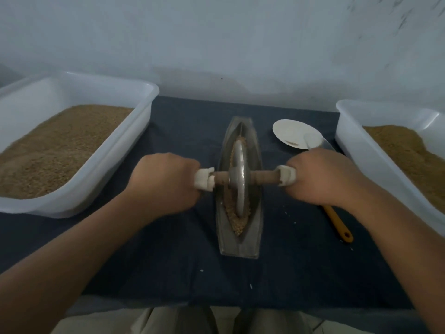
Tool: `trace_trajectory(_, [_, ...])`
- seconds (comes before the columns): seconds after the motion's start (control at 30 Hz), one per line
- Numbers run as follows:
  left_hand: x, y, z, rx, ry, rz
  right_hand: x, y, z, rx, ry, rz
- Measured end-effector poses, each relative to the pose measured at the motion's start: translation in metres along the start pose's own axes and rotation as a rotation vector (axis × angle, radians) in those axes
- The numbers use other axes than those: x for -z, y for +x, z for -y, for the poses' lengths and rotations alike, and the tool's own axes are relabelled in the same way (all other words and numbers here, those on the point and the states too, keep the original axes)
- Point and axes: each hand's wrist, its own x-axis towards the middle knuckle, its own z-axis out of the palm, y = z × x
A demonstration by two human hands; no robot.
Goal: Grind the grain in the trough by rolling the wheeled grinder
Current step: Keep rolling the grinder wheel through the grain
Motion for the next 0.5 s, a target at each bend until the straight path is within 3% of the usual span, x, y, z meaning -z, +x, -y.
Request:
trace_trajectory(0.07, [-0.001,0.016,-0.003,0.036,0.032,0.025,-0.005,0.012,0.002,-0.045,-0.020,-0.028])
trace_trajectory(0.2, [-0.001,0.092,-0.005,0.087,0.092,0.078,-0.016,0.054,0.000,-0.202,0.008,-0.258])
trace_trajectory(0.3, [0.010,0.122,-0.009,0.023,0.151,0.071,-0.025,0.068,-0.006,-0.272,0.072,-0.137])
trace_trajectory(0.4, [0.015,0.101,-0.012,-0.029,0.174,0.091,-0.032,0.047,-0.008,-0.249,0.075,-0.097])
trace_trajectory(0.5, [0.010,0.046,-0.005,-0.047,0.143,0.067,-0.031,0.008,-0.005,-0.098,0.055,-0.189])
